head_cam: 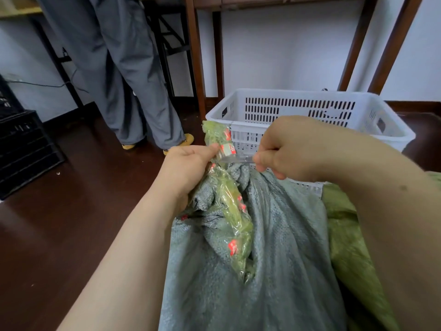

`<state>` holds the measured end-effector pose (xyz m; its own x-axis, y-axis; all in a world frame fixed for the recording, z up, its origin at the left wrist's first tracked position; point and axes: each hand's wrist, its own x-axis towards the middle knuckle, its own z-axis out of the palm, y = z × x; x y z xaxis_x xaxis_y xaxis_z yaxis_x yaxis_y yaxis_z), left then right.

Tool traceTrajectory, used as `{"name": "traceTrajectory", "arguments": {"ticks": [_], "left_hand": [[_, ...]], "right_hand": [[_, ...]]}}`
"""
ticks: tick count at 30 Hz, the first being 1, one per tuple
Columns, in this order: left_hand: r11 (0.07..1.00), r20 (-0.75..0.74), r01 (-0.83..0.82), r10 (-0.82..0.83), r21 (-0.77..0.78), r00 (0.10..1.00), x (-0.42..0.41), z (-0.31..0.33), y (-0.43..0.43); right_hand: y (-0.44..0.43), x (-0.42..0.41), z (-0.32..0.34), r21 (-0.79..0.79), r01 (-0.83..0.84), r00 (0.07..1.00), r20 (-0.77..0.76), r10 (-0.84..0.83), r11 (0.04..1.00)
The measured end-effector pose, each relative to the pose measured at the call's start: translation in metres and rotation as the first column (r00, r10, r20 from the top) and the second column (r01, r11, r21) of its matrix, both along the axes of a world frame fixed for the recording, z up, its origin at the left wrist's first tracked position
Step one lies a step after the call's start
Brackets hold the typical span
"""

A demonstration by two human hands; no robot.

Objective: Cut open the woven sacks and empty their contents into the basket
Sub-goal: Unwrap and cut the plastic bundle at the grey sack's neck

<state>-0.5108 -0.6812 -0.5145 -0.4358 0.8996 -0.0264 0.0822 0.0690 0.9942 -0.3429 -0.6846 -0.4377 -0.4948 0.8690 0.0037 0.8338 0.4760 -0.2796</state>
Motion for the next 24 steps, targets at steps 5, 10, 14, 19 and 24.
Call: {"name": "traceTrajectory", "arguments": {"ticks": [5, 10, 14, 19, 24], "left_hand": [[1.0, -0.084, -0.018, 0.018, 0.003, 0.996, -0.002, -0.002, 0.003], [0.994, -0.479, 0.025, 0.029, 0.106, 0.877, 0.003, 0.0, -0.001], [0.983, -0.691, 0.095, 0.039, 0.154, 0.722, 0.009, 0.006, -0.003], [0.985, -0.759, 0.113, 0.025, 0.13, 0.651, 0.01, 0.002, -0.008], [0.994, -0.772, 0.007, 0.08, 0.109, 0.63, 0.003, 0.001, -0.013]], "right_hand": [[-0.005, -0.006, -0.002, 0.049, 0.003, 0.997, 0.075, -0.006, 0.999], [-0.012, -0.021, -0.005, 0.138, 0.028, 0.981, 0.189, -0.054, 0.99], [-0.012, -0.037, -0.015, 0.092, -0.001, 0.98, 0.197, -0.017, 0.996], [-0.015, -0.043, -0.028, 0.077, -0.021, 0.987, 0.162, 0.009, 0.997], [-0.015, -0.035, -0.017, 0.008, 0.008, 0.983, 0.185, -0.009, 1.0]]}}
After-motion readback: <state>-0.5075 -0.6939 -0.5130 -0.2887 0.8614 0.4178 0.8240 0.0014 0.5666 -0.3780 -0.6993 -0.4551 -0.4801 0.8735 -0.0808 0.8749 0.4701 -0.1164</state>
